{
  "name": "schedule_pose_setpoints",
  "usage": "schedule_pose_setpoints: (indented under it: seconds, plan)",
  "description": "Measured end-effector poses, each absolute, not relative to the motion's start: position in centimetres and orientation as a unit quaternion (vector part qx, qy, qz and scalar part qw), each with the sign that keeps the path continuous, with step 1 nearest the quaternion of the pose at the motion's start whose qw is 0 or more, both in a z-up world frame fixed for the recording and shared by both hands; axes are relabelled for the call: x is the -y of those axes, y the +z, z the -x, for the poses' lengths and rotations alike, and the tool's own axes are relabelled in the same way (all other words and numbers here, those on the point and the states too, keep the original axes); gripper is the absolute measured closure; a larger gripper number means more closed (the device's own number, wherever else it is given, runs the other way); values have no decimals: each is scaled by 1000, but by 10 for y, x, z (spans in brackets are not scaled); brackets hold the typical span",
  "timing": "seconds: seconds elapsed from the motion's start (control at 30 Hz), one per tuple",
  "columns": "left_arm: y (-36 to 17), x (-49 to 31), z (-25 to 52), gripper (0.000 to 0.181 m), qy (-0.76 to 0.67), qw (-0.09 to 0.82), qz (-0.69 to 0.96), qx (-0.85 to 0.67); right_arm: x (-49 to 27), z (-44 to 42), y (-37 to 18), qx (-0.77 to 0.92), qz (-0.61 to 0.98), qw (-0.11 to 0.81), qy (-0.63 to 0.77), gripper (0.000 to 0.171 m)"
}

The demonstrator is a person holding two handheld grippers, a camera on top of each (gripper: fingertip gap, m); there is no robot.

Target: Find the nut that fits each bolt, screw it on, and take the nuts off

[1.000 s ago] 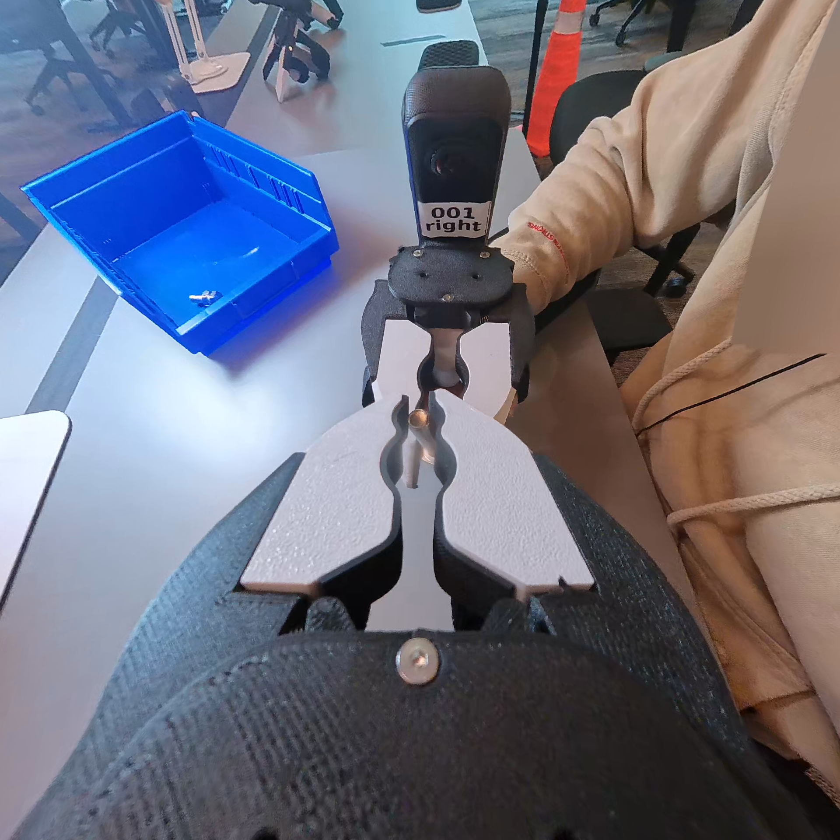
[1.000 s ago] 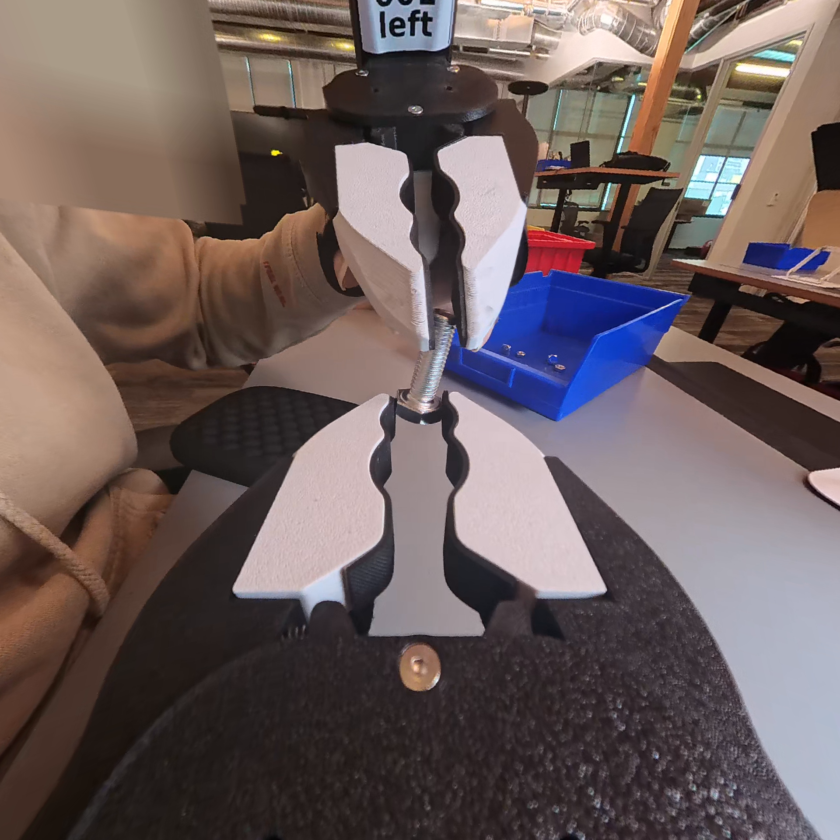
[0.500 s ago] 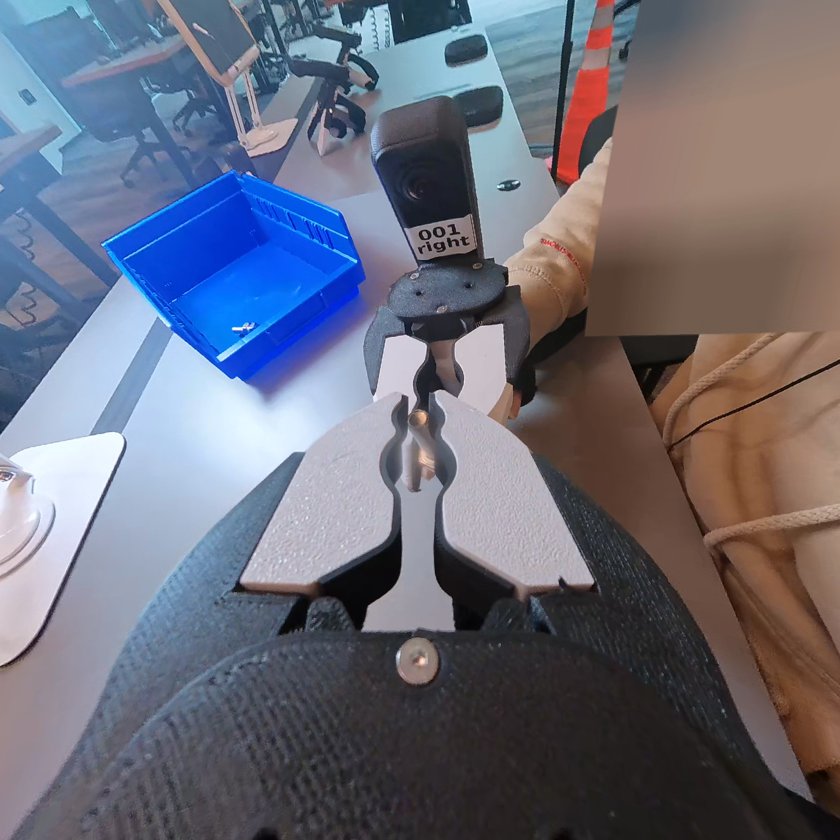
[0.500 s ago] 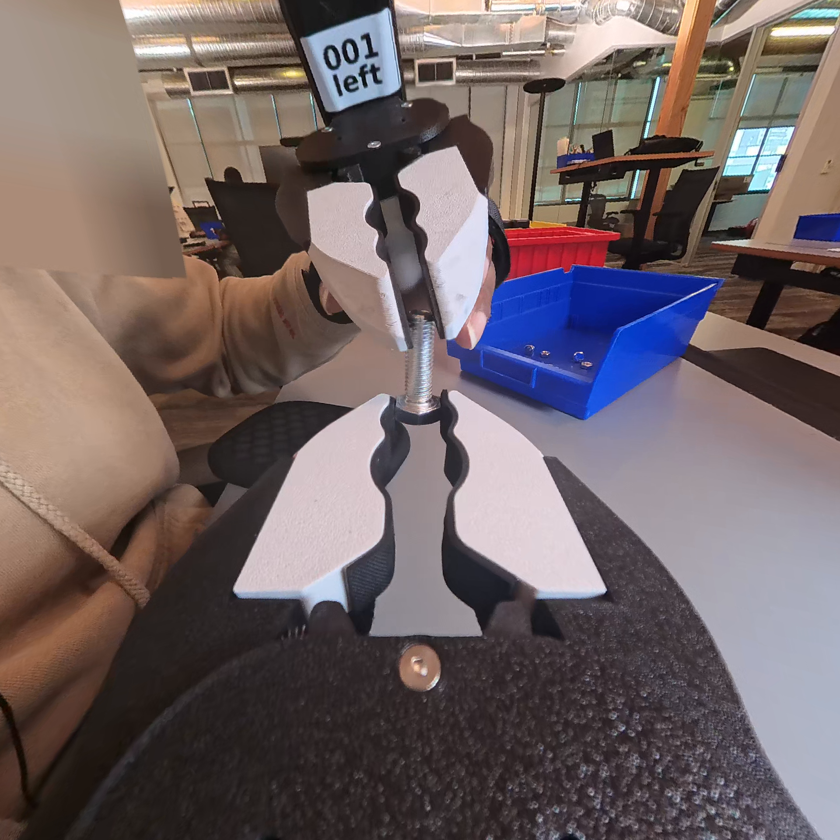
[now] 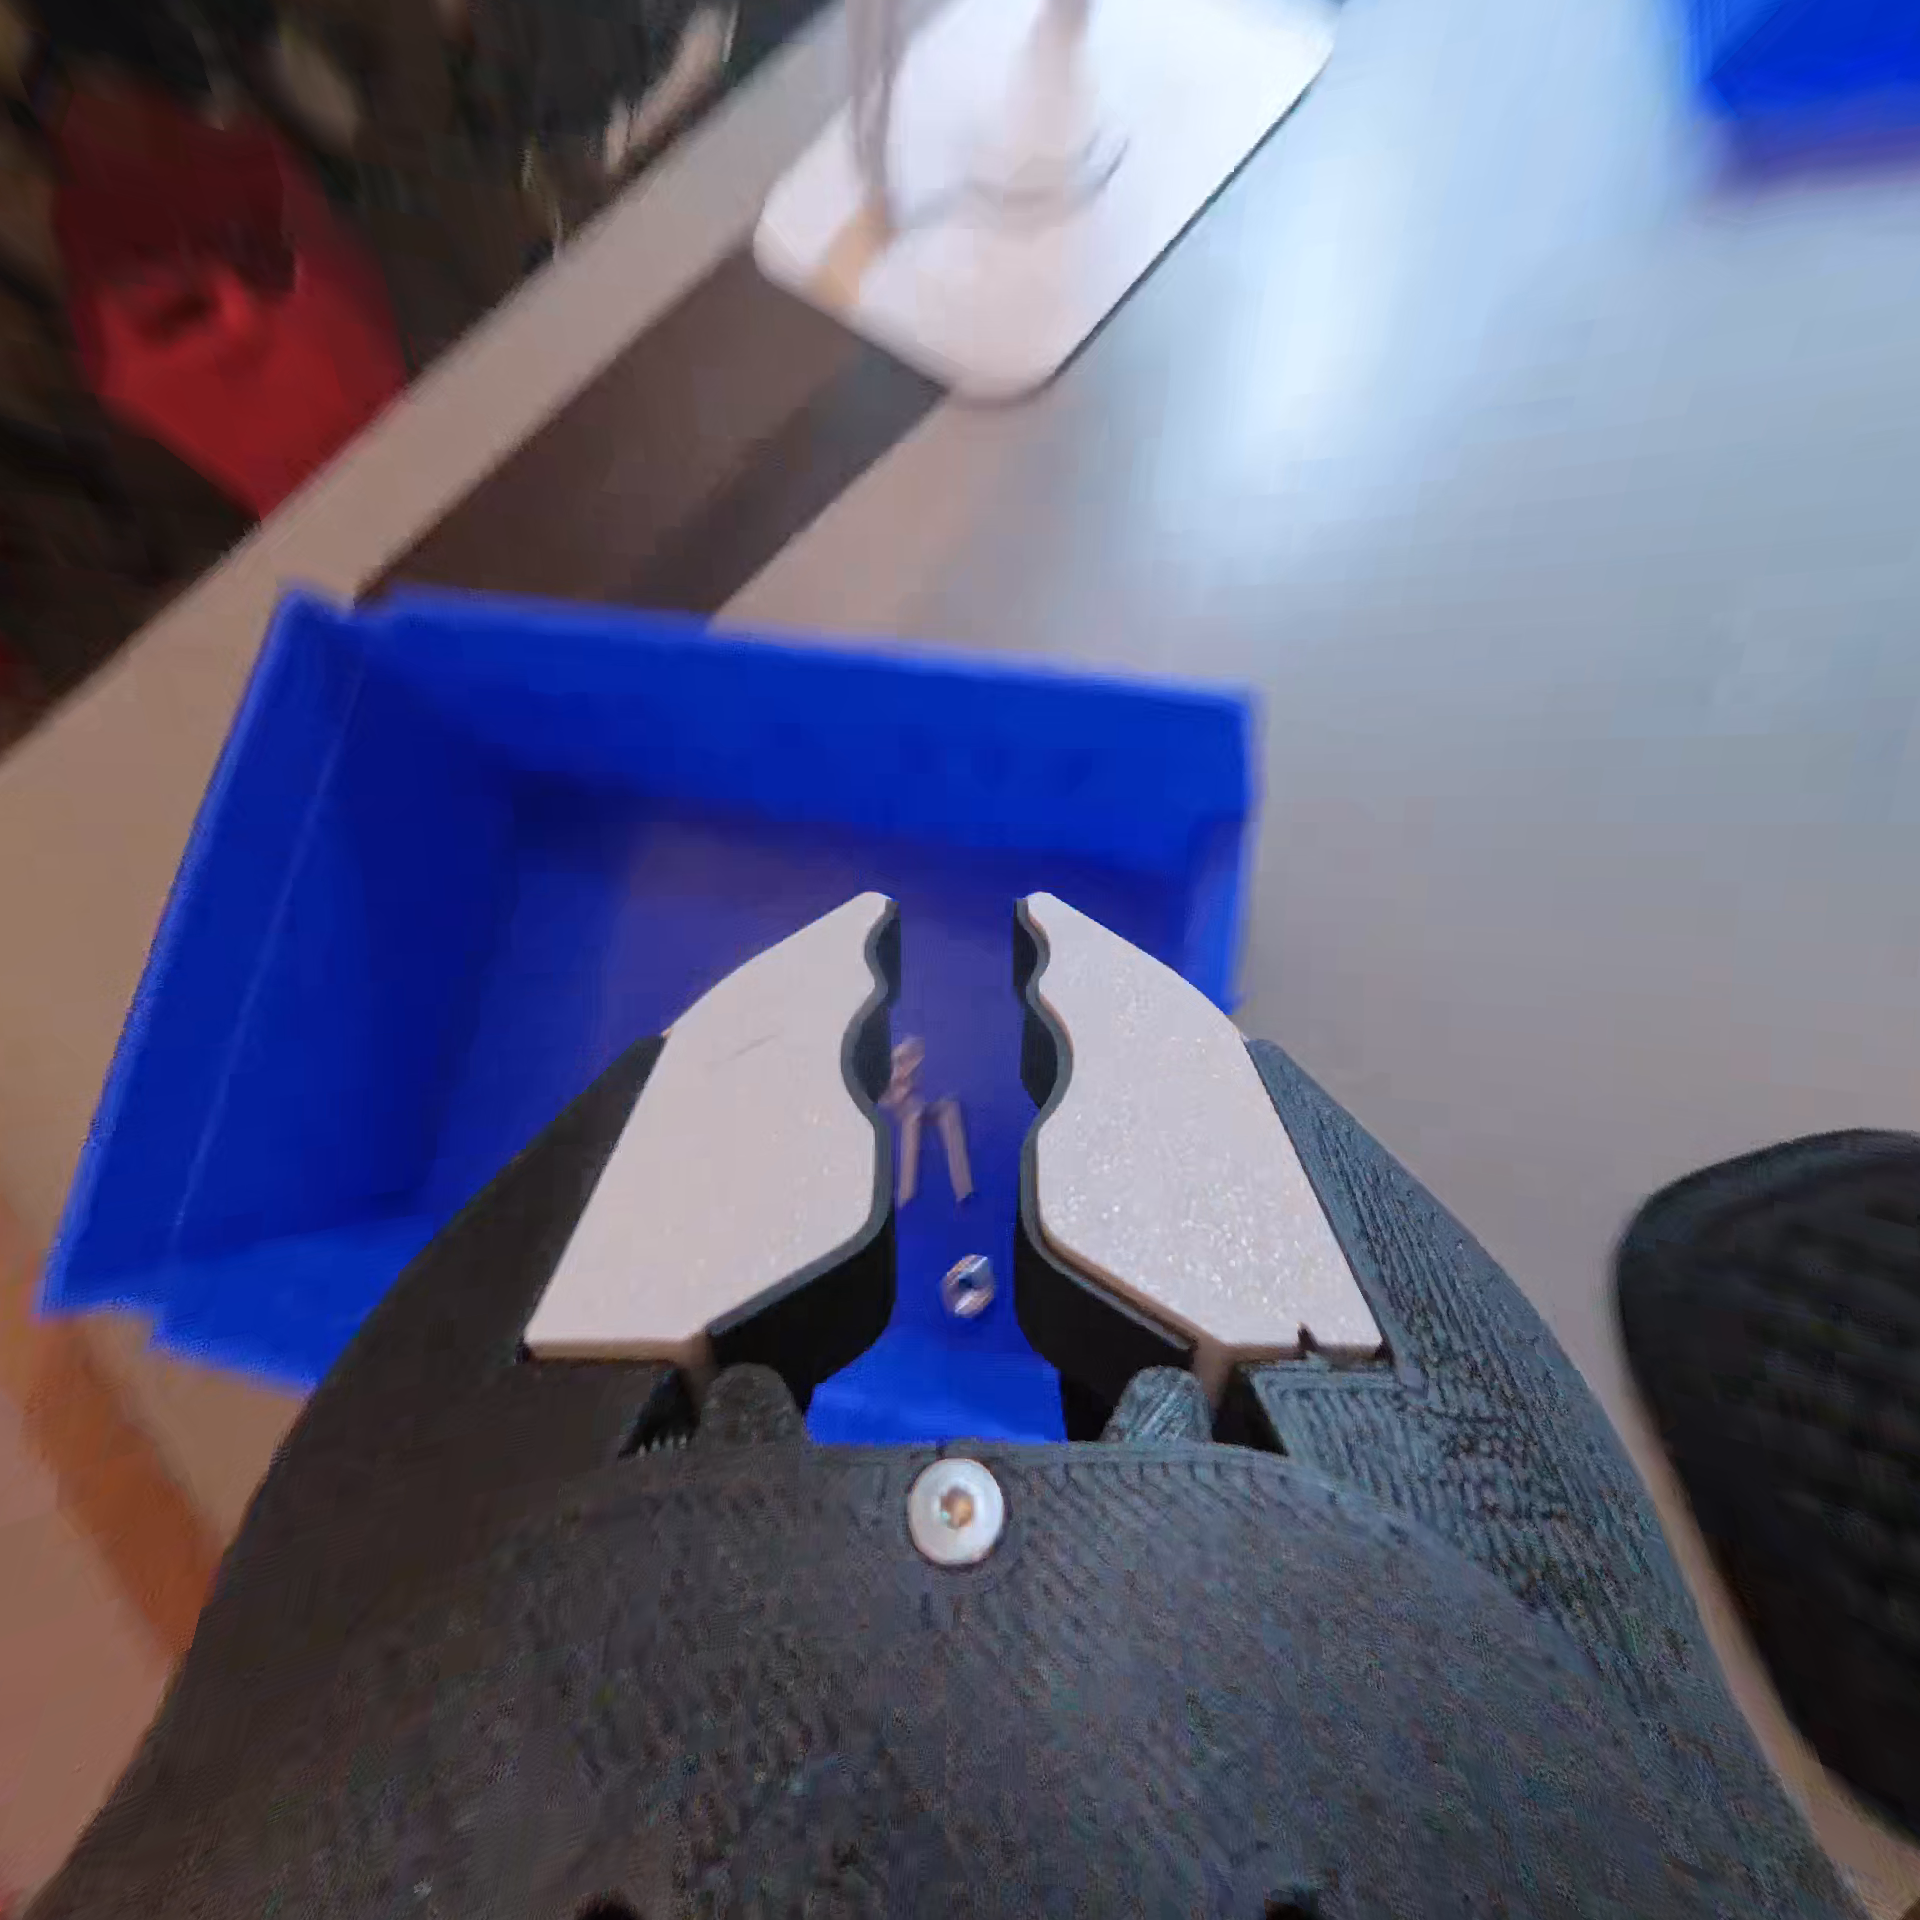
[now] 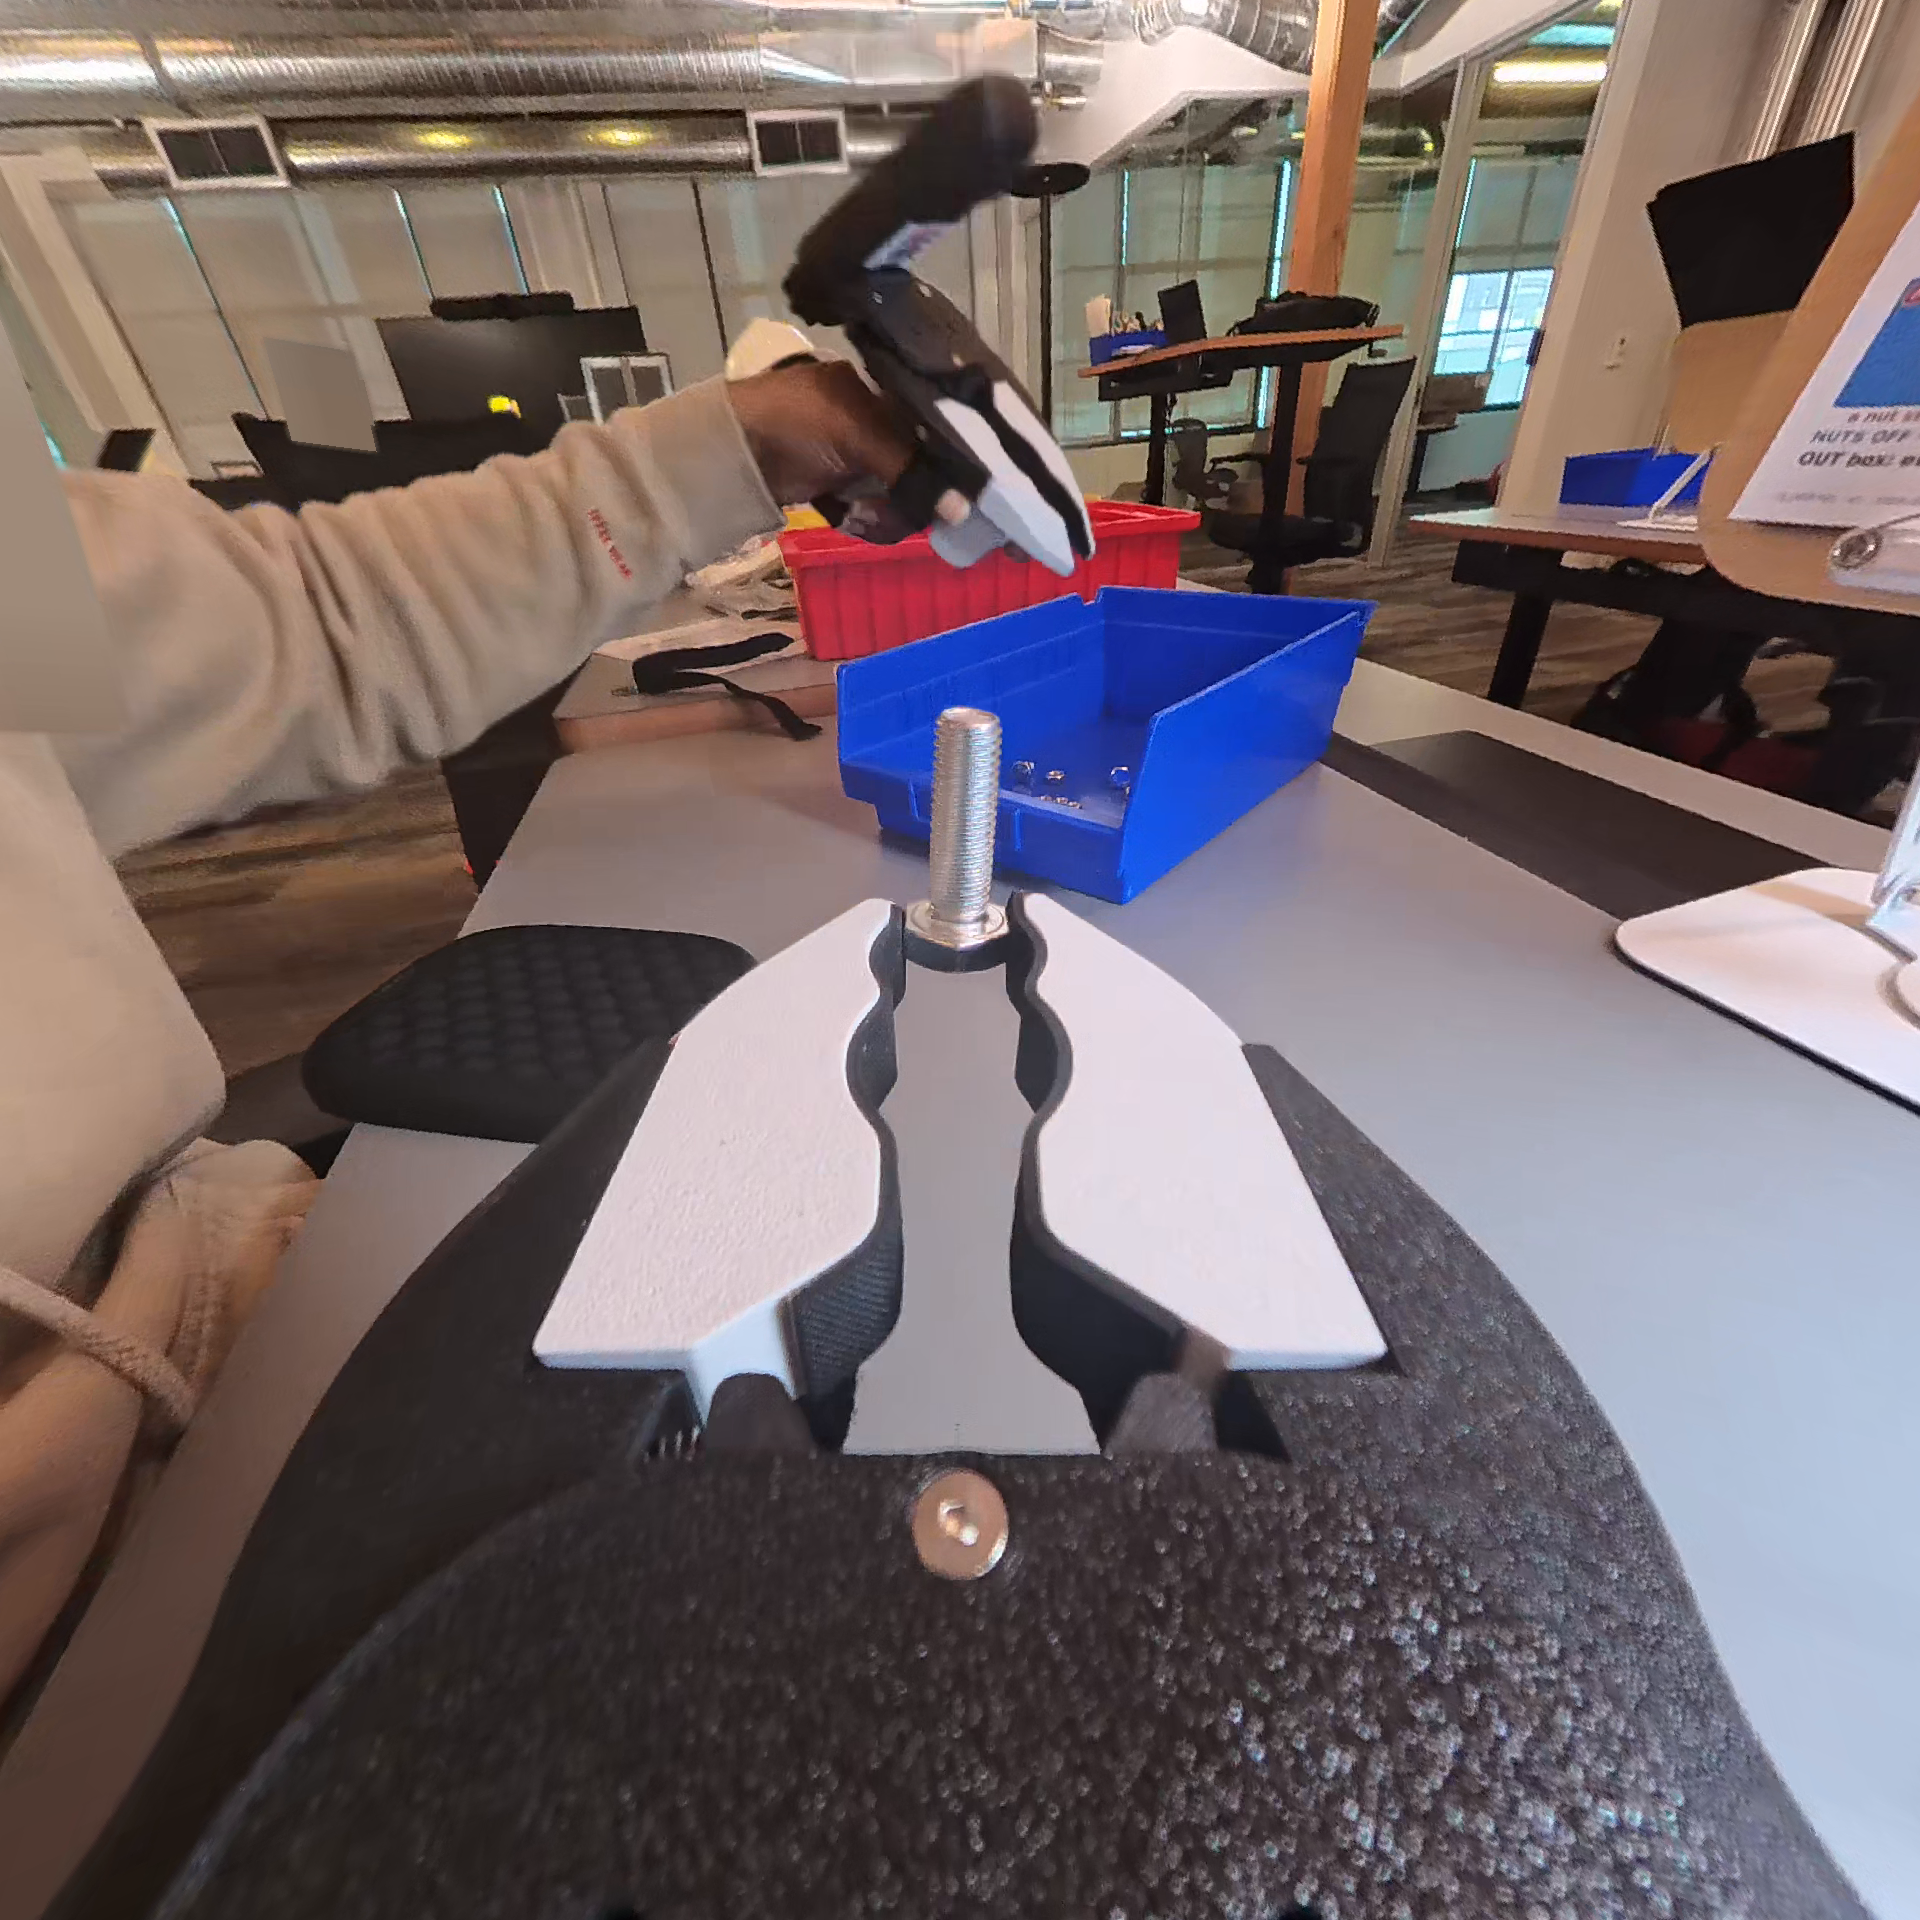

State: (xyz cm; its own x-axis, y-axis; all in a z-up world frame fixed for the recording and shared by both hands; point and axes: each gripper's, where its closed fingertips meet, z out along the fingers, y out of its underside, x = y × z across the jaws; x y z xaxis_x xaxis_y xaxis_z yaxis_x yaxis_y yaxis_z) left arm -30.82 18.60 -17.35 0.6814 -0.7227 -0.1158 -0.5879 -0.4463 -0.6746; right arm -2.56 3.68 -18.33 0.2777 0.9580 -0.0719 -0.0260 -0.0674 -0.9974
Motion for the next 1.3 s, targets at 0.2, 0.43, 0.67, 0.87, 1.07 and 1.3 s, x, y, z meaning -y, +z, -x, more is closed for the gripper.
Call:
schedule_pose_setpoints:
  seconds: [0.2, 0.43, 0.67, 0.87, 1.07, 1.3]
  plan:
    - [-259, -207, 389, 156, 9, 149, 910, -386, -35, 32, -195, 414, 586, 533, 448, 153]
    - [-300, -198, 404, 152, 45, -2, 896, -441, -37, 31, -201, 410, 593, 520, 458, 153]
    - [-307, -164, 390, 153, 10, -86, 861, -501, -42, 30, -206, 402, 601, 511, 465, 153]
    - [-314, -128, 389, 148, 17, -168, 829, -532, -46, 30, -210, 398, 607, 505, 467, 152]
    - [-321, -128, 394, 160, 54, -182, 820, -540, -46, 29, -209, 395, 608, 508, 465, 153]
    - [-269, -129, 349, 162, 25, -84, 810, -580, -47, 31, -209, 394, 608, 513, 460, 152]
